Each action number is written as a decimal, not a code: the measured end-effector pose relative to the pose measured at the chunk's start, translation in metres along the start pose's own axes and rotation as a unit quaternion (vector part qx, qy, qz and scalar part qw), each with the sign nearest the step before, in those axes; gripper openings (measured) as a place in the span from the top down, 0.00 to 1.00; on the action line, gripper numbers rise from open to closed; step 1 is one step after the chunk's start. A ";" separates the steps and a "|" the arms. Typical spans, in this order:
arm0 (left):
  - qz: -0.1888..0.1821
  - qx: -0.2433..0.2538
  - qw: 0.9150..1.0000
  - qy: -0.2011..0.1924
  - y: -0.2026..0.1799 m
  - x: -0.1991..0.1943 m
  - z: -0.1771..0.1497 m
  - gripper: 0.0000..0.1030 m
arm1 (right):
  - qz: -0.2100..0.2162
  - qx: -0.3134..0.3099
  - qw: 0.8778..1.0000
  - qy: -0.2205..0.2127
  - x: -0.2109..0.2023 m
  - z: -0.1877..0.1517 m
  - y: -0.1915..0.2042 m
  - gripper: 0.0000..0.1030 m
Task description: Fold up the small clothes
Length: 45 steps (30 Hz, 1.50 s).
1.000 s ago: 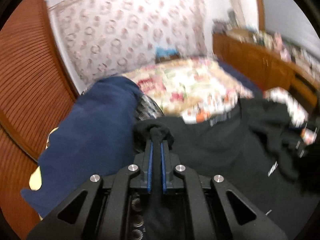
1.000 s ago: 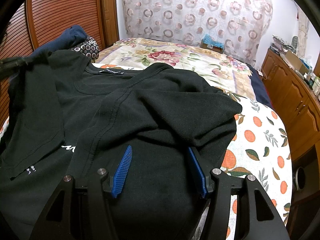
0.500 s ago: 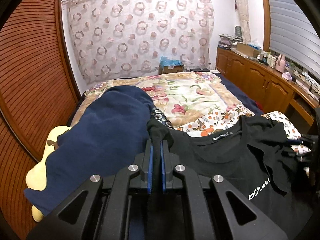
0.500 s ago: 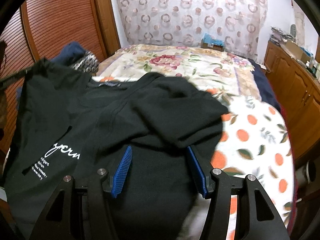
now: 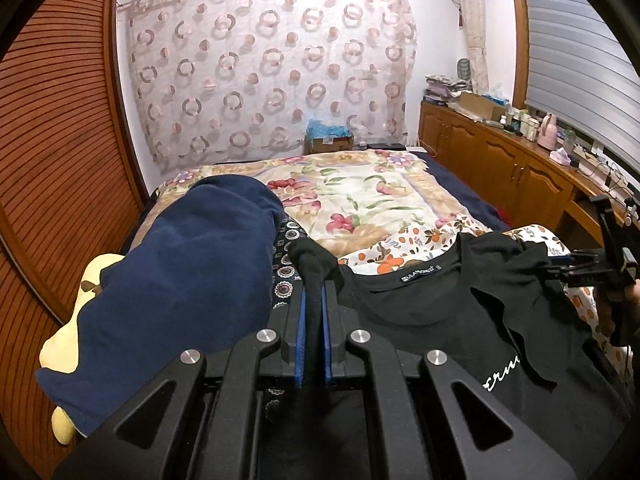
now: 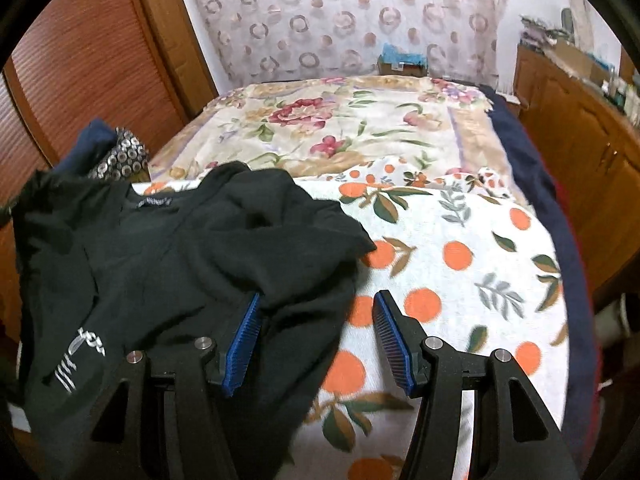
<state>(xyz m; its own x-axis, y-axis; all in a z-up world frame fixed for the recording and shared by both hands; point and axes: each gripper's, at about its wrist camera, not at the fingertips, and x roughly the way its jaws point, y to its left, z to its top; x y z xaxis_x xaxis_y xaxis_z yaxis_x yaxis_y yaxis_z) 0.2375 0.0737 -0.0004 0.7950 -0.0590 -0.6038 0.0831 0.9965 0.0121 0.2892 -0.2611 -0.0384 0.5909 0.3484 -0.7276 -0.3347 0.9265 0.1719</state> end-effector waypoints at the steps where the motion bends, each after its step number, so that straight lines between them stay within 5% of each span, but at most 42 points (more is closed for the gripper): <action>1: 0.000 0.000 1.000 0.000 0.000 -0.001 0.000 0.93 | 0.003 0.002 1.000 -0.002 0.002 0.002 0.001 0.43; 6: 0.001 0.001 1.000 0.000 0.000 0.000 0.000 0.93 | 0.018 0.014 1.000 0.003 0.020 0.020 -0.003 0.45; 8: 0.001 0.000 1.000 0.000 0.000 0.000 0.000 0.93 | 0.023 0.011 1.000 0.010 0.030 0.025 -0.006 0.72; 10: 0.002 -0.001 1.000 -0.001 -0.001 0.000 0.000 0.93 | 0.026 -0.001 1.000 0.009 0.032 0.030 -0.003 0.89; 19: 0.013 -0.024 0.998 -0.062 0.011 -0.042 0.010 0.93 | 0.000 -0.029 0.990 -0.139 -0.044 0.034 0.009 0.91; 32: -0.015 -0.009 0.995 -0.100 -0.007 -0.108 0.003 0.93 | -0.010 -0.059 0.984 -0.169 -0.091 -0.001 0.033 0.91; 45: -0.048 0.002 0.992 -0.113 -0.024 -0.188 -0.062 0.93 | 0.006 -0.078 0.979 -0.187 -0.173 -0.105 0.042 0.91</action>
<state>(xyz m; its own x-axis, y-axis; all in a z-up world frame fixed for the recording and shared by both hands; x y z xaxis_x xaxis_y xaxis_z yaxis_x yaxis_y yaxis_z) 0.0488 0.0645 0.0631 0.8978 -0.1657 -0.4081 0.1668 0.9854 -0.0332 0.0957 -0.2971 0.0254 0.8038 0.4133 -0.4278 -0.4335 0.8995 0.0545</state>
